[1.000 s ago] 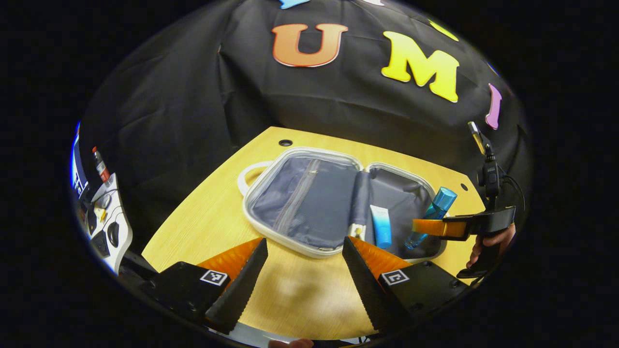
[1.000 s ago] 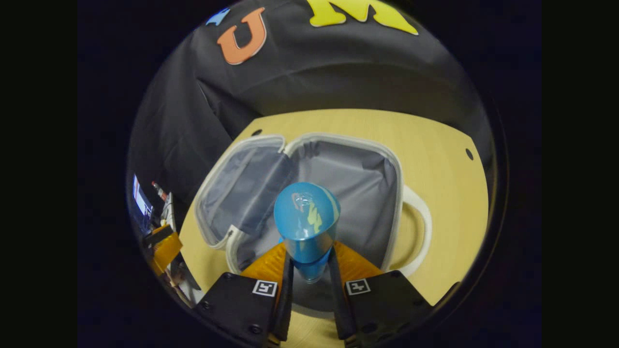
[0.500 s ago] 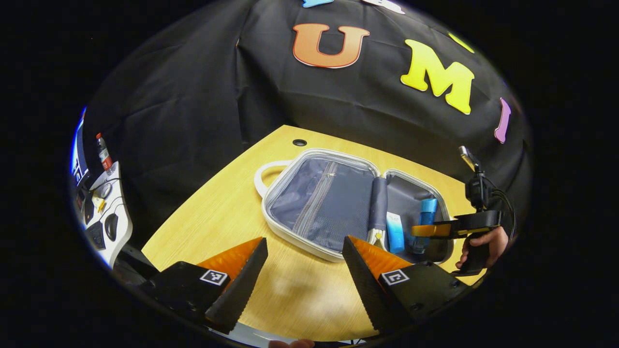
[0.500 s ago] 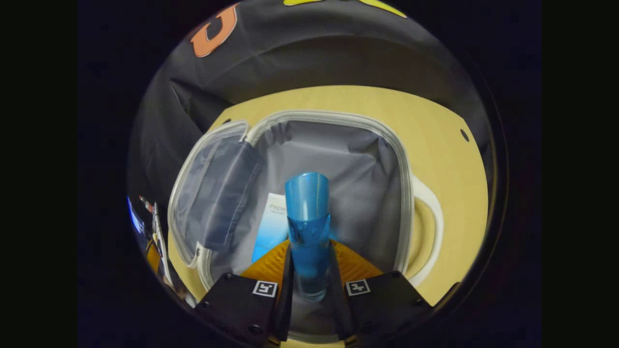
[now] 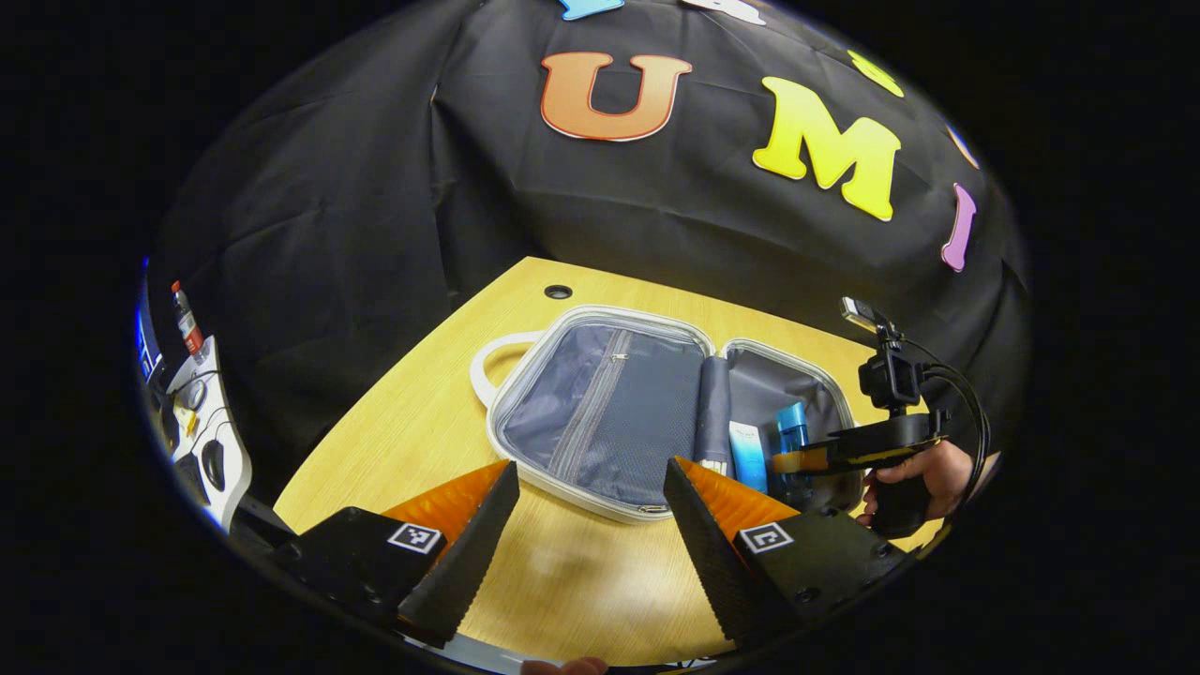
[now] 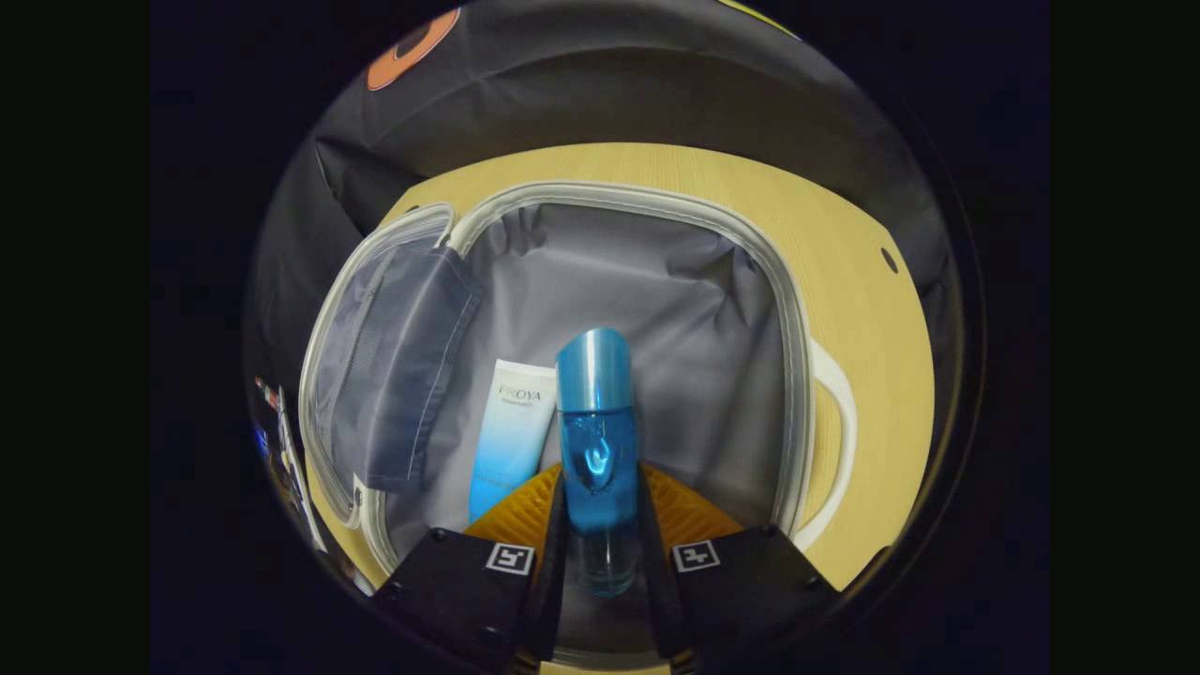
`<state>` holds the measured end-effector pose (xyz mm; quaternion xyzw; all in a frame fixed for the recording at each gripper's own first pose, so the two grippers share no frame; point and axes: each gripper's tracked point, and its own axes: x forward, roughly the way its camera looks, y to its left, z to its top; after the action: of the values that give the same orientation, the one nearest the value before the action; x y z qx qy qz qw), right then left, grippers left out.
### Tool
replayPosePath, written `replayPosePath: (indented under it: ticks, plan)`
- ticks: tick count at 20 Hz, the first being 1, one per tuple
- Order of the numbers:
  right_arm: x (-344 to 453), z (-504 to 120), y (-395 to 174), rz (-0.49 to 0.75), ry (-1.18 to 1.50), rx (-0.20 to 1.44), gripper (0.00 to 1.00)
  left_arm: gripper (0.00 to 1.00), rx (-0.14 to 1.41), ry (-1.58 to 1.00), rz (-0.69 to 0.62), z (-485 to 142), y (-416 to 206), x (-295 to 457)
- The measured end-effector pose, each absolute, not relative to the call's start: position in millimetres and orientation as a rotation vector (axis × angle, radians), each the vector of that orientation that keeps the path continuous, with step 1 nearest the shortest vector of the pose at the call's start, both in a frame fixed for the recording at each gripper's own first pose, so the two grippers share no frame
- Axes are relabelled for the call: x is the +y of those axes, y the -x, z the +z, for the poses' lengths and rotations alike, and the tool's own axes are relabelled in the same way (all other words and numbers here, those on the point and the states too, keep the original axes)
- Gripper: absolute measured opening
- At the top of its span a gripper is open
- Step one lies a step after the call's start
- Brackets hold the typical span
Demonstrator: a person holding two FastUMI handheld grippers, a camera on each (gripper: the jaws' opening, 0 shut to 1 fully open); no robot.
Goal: First open the suitcase, pack the skin care products into it, and then close the suitcase.
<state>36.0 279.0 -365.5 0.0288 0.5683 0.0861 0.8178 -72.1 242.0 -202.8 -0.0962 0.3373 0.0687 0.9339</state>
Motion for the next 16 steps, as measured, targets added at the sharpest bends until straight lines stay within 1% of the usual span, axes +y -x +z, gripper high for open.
replayPosePath:
  ticks: [5, 6, 7, 8, 9, 10, 11, 13, 14, 16]
  plan:
    - [279, -360, -31, 0.180, -0.077, 1.202, 0.41, 0.99, 0.675, 0.227, 0.100, -199, 66, 242]
    - [280, -356, -31, 0.189, -0.081, 1.185, 0.39, 0.99, 0.664, 0.238, 0.093, -199, 63, 246]
    - [279, -341, -28, 0.214, -0.071, 1.153, 0.42, 0.99, 0.651, 0.247, 0.088, -201, 58, 258]
    - [278, -325, -26, 0.248, -0.053, 1.105, 0.43, 0.99, 0.638, 0.254, 0.091, -203, 56, 272]
    - [278, -312, -23, 0.279, -0.033, 1.065, 0.50, 0.99, 0.625, 0.265, 0.088, -202, 52, 283]
    - [276, -297, -19, 0.311, -0.005, 1.023, 0.62, 0.99, 0.609, 0.286, 0.062, -201, 47, 294]
    - [270, -271, -12, 0.344, 0.045, 0.946, 0.74, 0.99, 0.578, 0.295, 0.042, -199, 38, 311]
    - [264, -238, -2, 0.378, 0.085, 0.854, 0.74, 0.99, 0.562, 0.335, 0.012, -204, 24, 335]
    - [262, -227, 2, 0.398, 0.102, 0.818, 0.77, 0.98, 0.562, 0.371, -0.001, -210, 18, 344]
    - [259, -206, 13, 0.445, 0.136, 0.764, 0.75, 0.99, 0.580, 0.460, -0.018, -225, 5, 361]
